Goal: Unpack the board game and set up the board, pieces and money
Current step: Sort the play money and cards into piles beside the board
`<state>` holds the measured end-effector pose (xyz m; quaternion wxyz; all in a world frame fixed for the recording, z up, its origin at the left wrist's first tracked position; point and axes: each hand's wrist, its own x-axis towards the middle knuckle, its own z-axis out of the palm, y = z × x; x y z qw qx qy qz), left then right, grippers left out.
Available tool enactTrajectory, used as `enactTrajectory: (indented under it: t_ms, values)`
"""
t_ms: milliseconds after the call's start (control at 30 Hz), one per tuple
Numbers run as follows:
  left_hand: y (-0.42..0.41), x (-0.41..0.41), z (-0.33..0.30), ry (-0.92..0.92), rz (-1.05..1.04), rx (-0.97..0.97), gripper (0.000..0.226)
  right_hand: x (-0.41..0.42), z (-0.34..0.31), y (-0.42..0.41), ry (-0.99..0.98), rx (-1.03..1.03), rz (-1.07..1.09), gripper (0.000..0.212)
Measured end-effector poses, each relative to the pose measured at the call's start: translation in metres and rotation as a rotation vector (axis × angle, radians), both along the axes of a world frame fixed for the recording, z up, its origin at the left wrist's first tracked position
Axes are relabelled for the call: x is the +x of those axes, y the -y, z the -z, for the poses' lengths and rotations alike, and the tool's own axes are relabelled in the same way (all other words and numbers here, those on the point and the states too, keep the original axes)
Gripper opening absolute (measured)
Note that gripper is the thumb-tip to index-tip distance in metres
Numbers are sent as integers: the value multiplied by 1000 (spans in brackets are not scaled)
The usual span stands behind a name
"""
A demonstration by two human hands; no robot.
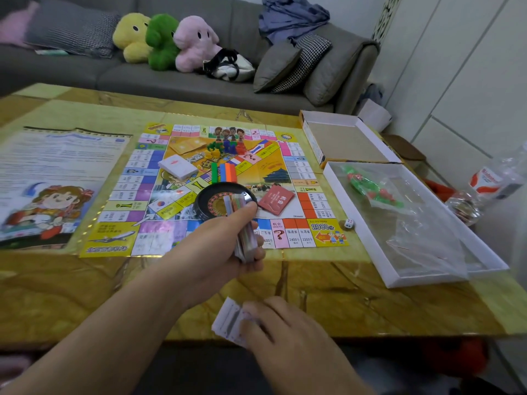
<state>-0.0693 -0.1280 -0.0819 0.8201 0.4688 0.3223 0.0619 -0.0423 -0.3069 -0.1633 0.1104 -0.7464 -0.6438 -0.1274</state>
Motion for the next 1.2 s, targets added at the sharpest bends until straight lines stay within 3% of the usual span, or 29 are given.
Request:
enactTrajectory:
  t_ms: [133, 300, 433, 600, 767, 933, 1067, 1200]
  values:
    - [-7, -2, -1, 16, -5, -13, 37, 19, -19, 9, -162, -14, 9, 40]
    - [-10, -4, -6, 17, 28, -5, 36, 52, -54, 9, -432, 193, 189, 18]
    - [3, -5, -6, -31, 117, 62, 37, 62, -75, 3, -621, 346, 246, 34]
    - [29, -8, -1, 16, 332, -26, 42, 60, -73, -14, -582, 309, 225, 29]
    - [31, -8, 6, 46, 327, -37, 47, 52, -66, -21, -659, 313, 239, 28]
    - [32, -10, 8, 65, 331, -18, 64, 47, -69, -22, -808, 299, 243, 68]
    - [31, -8, 4, 92, 241, -29, 45, 59, -83, -10, -991, 189, 170, 79]
    - [27, -10, -3, 74, 216, -111, 37, 63, -94, -5, -996, -62, 145, 131]
